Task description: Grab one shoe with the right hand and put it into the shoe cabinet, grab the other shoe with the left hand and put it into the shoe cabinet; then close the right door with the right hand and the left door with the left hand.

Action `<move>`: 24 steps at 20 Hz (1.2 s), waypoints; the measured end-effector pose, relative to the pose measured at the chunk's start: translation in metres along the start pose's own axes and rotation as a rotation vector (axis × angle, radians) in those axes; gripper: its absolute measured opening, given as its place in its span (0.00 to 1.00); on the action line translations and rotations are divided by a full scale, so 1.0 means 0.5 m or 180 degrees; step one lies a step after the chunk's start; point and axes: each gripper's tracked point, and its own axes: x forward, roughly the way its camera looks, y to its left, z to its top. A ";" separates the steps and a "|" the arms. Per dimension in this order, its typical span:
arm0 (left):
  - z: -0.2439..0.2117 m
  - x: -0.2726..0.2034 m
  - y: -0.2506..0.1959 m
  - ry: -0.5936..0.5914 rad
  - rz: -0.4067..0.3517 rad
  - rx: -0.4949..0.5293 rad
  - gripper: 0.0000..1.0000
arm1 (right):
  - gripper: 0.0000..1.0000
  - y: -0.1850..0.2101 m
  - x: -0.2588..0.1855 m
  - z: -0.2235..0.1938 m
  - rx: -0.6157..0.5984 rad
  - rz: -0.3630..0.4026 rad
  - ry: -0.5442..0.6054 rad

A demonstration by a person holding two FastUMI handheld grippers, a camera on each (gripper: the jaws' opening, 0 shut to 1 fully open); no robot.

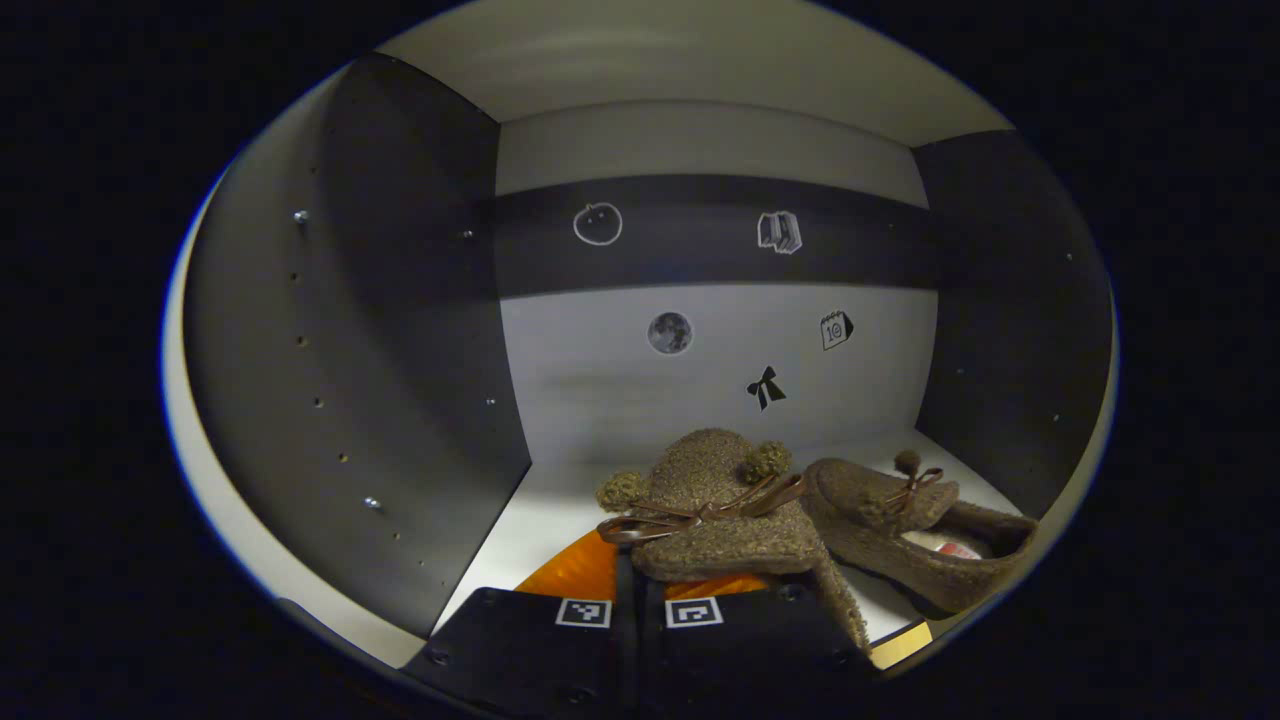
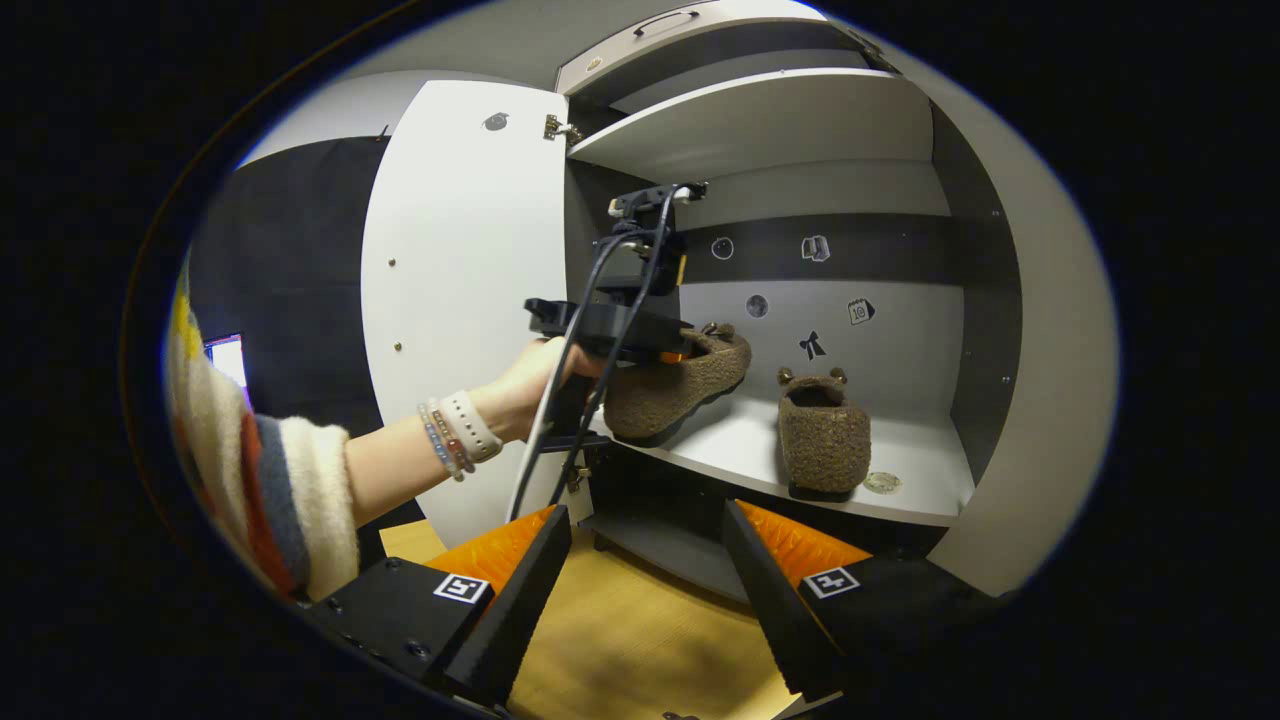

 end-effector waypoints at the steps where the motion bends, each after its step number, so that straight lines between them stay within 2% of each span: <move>1: -0.004 0.021 0.003 0.0060 0.0014 0.0010 0.05 | 0.98 -0.004 0.002 -0.001 0.0029 -0.0005 0.0015; 6: -0.012 0.103 0.015 0.0181 0.0052 0.0162 0.07 | 0.98 -0.024 0.018 0.001 0.0023 -0.0052 0.0044; 13: -0.020 0.115 0.010 0.0177 -0.0037 0.0076 0.22 | 0.98 -0.046 0.033 0.010 -0.0029 -0.0195 0.0042; 16: -0.017 0.097 0.027 0.0110 0.0011 -0.0003 0.37 | 0.98 -0.058 0.035 0.011 -0.0018 -0.0269 0.0046; 21: -0.001 0.042 0.045 -0.0036 -0.0005 0.0024 0.95 | 0.98 -0.073 0.030 0.017 -0.0141 -0.0448 0.0018; 24: -0.003 0.004 0.053 -0.0071 -0.0064 0.0019 0.93 | 0.98 -0.083 0.021 0.027 -0.0260 -0.0630 -0.0022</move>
